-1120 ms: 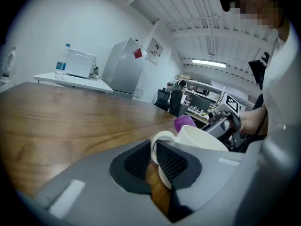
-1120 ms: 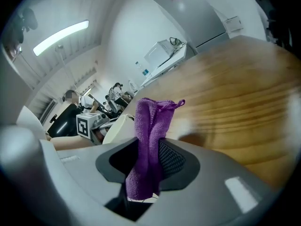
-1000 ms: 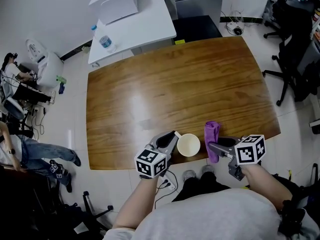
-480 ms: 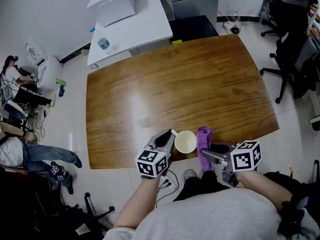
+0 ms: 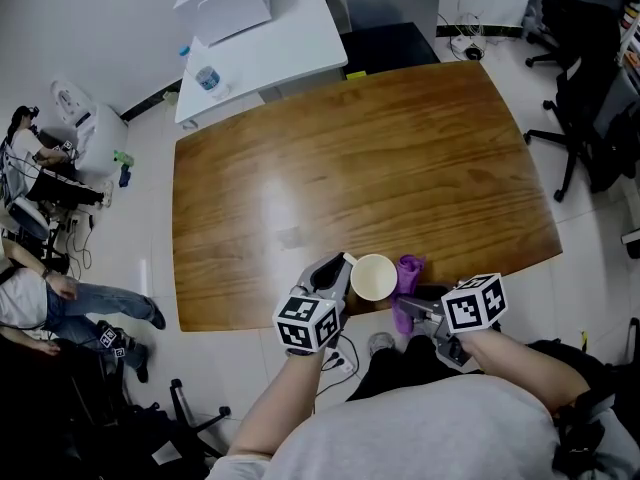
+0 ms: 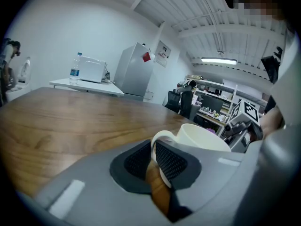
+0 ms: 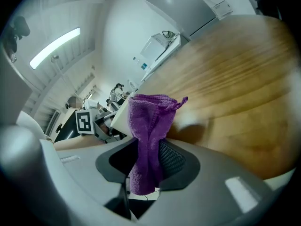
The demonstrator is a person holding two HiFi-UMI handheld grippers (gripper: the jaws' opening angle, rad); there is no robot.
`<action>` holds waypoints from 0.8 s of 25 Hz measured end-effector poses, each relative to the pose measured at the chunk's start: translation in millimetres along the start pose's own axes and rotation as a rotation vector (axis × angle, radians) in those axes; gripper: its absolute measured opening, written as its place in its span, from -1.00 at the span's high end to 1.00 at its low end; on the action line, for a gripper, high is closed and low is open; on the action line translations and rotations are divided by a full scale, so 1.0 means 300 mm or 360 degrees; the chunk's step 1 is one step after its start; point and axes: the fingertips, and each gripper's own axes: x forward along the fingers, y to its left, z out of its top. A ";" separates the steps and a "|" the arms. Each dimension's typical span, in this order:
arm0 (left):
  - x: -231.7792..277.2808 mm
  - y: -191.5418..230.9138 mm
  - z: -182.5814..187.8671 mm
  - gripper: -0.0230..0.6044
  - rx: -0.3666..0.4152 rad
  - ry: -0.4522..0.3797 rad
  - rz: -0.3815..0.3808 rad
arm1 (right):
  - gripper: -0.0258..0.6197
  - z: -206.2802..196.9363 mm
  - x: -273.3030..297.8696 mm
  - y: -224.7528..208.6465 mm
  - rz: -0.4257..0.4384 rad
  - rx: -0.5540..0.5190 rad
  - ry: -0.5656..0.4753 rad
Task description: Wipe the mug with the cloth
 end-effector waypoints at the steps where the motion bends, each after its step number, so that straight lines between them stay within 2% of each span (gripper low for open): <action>1: -0.001 0.001 0.000 0.85 0.0000 0.0002 0.0003 | 0.50 -0.004 0.006 -0.004 -0.0010 -0.0003 0.0011; 9: -0.009 0.002 -0.010 0.86 -0.0017 0.0018 0.0019 | 0.50 0.044 -0.013 -0.033 -0.0068 0.0014 -0.0046; 20: -0.032 -0.056 -0.032 0.81 -0.0015 0.0078 -0.0084 | 0.50 0.192 -0.082 -0.124 -0.0171 0.0032 -0.0210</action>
